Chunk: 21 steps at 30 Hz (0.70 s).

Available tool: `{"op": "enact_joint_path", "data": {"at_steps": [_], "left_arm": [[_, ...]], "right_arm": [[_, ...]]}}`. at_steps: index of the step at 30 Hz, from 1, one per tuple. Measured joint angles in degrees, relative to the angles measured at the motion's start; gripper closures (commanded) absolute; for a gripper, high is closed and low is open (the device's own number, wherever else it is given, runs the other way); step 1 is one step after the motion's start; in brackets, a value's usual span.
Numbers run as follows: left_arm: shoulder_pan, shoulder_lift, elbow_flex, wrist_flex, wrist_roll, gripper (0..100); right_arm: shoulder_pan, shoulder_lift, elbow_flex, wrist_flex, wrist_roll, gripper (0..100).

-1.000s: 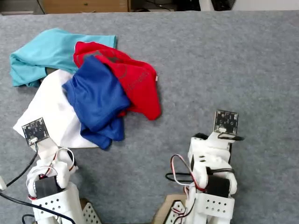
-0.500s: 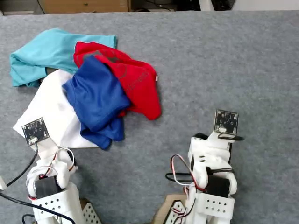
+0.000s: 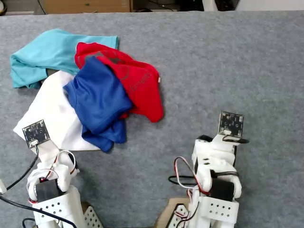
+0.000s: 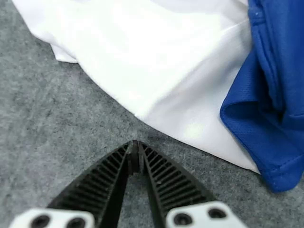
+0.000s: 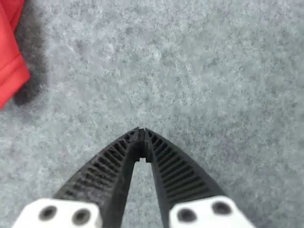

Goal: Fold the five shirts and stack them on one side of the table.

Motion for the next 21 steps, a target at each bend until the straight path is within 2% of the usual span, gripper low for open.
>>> {"op": "enact_joint_path", "data": {"at_steps": [4, 9, 21], "left_arm": [[0.0, 0.0, 0.0, 0.0, 0.0, 98], [0.0, 0.0, 0.0, 0.0, 0.0, 98], [0.0, 0.0, 0.0, 0.0, 0.0, 98]], "right_arm": [[2.55, 0.0, -5.89, 1.85, 0.0, 99.3], [4.31, 0.0, -15.3, 9.58, 0.0, 99.3], [4.4, 0.0, -15.91, 10.64, 0.0, 99.3]]}}
